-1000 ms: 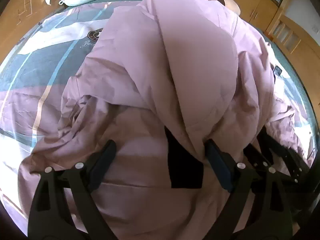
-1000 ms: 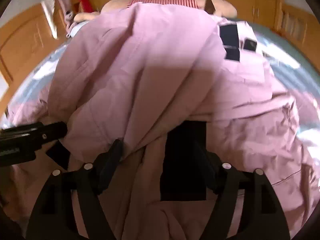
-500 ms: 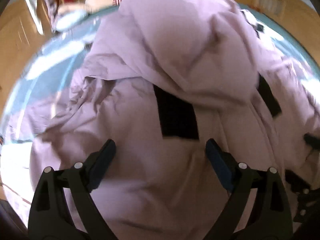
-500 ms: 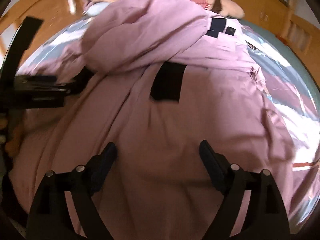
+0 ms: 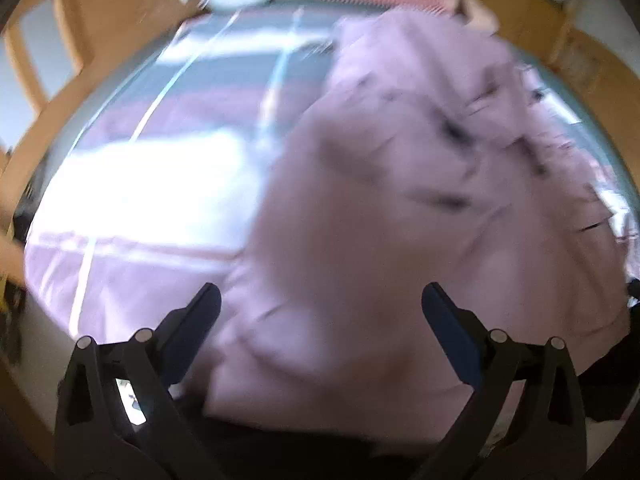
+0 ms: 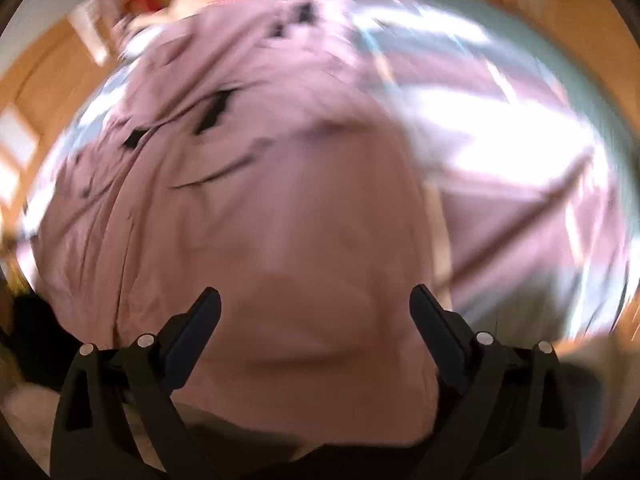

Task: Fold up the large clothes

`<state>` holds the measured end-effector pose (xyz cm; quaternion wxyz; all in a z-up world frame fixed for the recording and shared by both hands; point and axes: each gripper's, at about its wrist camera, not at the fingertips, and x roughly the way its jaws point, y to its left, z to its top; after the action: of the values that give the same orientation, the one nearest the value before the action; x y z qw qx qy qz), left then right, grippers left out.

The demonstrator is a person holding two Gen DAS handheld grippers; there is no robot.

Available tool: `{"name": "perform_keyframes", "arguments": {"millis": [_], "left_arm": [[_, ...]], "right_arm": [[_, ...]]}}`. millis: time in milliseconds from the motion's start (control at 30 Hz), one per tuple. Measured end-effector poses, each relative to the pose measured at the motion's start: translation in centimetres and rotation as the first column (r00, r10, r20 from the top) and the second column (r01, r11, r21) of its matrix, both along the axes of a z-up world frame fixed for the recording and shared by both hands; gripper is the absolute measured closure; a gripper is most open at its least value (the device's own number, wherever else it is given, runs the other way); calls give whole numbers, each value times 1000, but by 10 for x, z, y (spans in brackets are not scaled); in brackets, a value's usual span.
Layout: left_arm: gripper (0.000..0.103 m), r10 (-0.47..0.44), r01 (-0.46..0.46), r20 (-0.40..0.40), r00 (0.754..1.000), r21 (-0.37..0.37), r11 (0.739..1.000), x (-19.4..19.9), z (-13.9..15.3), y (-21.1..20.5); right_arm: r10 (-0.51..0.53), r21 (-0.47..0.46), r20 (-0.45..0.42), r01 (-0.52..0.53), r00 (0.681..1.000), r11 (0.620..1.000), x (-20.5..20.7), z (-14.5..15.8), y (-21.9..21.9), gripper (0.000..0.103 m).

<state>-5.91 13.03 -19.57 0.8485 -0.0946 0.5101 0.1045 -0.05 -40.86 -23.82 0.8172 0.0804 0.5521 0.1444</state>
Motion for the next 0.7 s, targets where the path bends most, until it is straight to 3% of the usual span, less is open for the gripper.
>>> {"name": "perform_keyframes", "arguments": {"millis": [33,67,100,167,267,333,367,433,500,567,700], "left_arm": [[2,10,-11,-38,999,-36,999,-2,-8,9],[2,12,-22,-71,997,-136,990,-5,-17,18],[2,16,-34,-84,996,-209,977,-7,-21,22],[6,24,-53,-105,994,-282,958,-8,-28,29],[32,16,-59,-133,991,-325,944,-10,-35,32],[46,11,-55,-126,992,-353,934,-16,-35,30],[54,8,-52,-120,993,-364,930,-14,-37,31],[66,2,-40,-98,995,-395,918,-15,-36,32],[75,-1,-27,-65,998,-435,900,-17,-32,33],[78,-10,-1,-20,1000,-480,877,-17,-23,34],[80,-22,89,121,992,-587,804,-20,6,42]], "right_arm": [[-6,59,-59,9,998,998,1,-13,-7,7],[-7,64,-79,13,997,998,-1,-19,-5,7],[-7,60,-81,11,997,998,-1,-22,-4,7],[8,32,-70,-6,997,999,0,-23,6,7],[61,3,-75,-61,995,998,-1,-22,16,12],[89,8,-70,-89,994,996,-1,-19,16,41],[98,15,-73,-97,993,995,-1,-17,16,50],[128,107,-76,-119,989,987,-3,-10,13,78],[162,189,-65,-148,985,971,-2,2,13,92],[182,287,-30,-166,983,943,2,20,11,94],[187,464,69,-197,980,864,15,62,11,95]]}}
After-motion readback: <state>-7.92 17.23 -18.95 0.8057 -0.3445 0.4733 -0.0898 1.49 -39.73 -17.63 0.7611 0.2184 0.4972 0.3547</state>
